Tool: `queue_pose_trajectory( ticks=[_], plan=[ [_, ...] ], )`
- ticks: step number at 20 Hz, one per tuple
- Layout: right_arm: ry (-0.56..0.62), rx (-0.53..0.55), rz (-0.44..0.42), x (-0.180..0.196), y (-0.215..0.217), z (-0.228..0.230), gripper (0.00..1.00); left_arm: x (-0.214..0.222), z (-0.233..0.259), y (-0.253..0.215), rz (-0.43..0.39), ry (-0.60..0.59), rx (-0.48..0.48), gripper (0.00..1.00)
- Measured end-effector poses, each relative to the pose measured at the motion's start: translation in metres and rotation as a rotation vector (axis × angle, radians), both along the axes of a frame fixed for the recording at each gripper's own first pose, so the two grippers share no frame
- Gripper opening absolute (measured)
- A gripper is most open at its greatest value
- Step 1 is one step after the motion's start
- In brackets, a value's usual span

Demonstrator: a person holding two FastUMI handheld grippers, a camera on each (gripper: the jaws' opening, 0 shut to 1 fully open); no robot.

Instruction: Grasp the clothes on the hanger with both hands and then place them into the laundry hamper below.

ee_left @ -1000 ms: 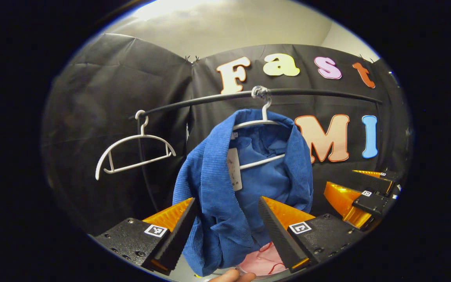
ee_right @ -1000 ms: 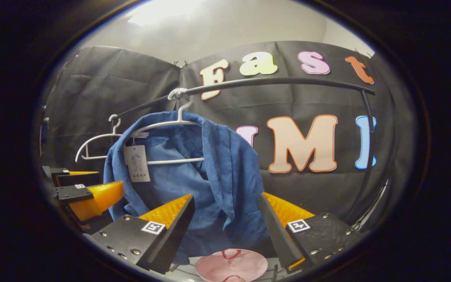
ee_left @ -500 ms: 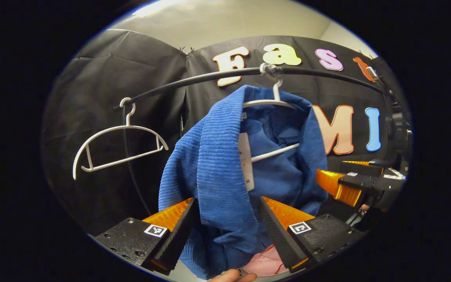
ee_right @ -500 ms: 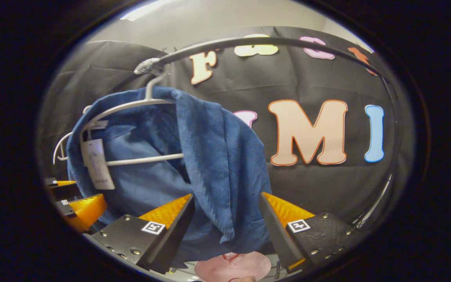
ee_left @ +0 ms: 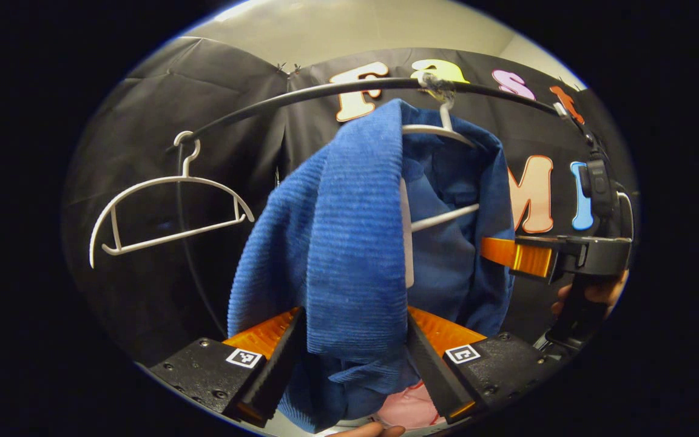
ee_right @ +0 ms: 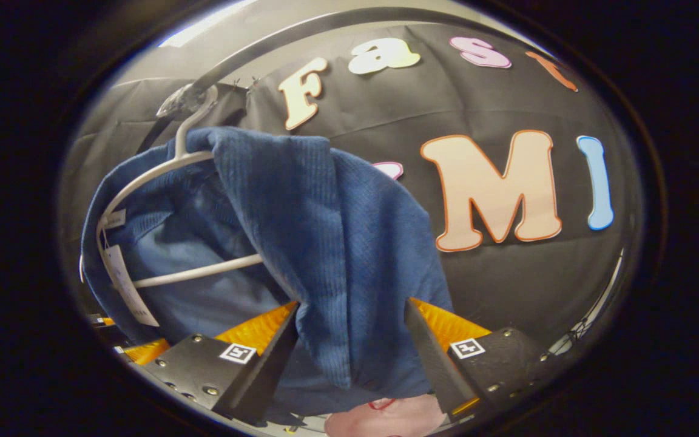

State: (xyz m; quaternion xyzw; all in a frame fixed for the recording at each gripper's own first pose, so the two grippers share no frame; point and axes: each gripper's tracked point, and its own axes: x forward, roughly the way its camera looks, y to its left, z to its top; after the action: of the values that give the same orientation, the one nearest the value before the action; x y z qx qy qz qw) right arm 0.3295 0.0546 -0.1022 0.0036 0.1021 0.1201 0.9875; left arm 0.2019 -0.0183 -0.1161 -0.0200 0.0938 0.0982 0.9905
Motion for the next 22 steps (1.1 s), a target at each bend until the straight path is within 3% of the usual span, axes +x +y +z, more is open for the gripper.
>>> queue_pose_trajectory(
  ticks=[3, 4, 7, 8, 10, 11, 13, 17, 21, 22],
  plan=[
    [0.015, -0.022, -0.025, 0.014, -0.006, -0.011, 0.96, 0.003, -0.013, -0.001, 0.006, 0.024, 0.014, 0.91],
    [0.009, -0.015, -0.046, 0.020, -0.012, -0.009, 0.86, 0.005, -0.012, 0.001, 0.011, 0.019, 0.012, 0.94],
    [-0.019, 0.001, -0.089, 0.033, -0.027, 0.006, 0.52, 0.003, -0.013, 0.011, 0.043, 0.025, -0.016, 0.80],
    [-0.026, 0.013, -0.108, 0.031, -0.036, 0.011, 0.38, 0.000, -0.010, 0.021, 0.076, 0.017, -0.022, 0.67],
    [-0.023, 0.054, -0.057, 0.021, -0.027, 0.019, 0.10, -0.006, -0.008, 0.042, 0.164, 0.013, -0.009, 0.42],
    [-0.030, 0.048, -0.049, 0.017, -0.027, 0.021, 0.09, -0.006, -0.005, 0.046, 0.177, 0.015, 0.004, 0.29],
    [-0.042, 0.036, -0.005, 0.005, -0.024, 0.025, 0.10, -0.015, -0.003, 0.040, 0.131, 0.028, 0.020, 0.15],
    [-0.074, 0.020, 0.048, -0.023, -0.023, 0.037, 0.10, -0.038, 0.010, 0.028, 0.074, 0.018, 0.003, 0.09],
    [-0.078, 0.019, 0.097, -0.040, -0.022, 0.045, 0.10, -0.068, 0.035, 0.020, 0.033, -0.018, -0.078, 0.06],
    [-0.084, 0.013, 0.089, -0.041, -0.026, 0.049, 0.03, -0.076, 0.047, 0.018, 0.021, -0.036, -0.096, 0.05]
  ],
)
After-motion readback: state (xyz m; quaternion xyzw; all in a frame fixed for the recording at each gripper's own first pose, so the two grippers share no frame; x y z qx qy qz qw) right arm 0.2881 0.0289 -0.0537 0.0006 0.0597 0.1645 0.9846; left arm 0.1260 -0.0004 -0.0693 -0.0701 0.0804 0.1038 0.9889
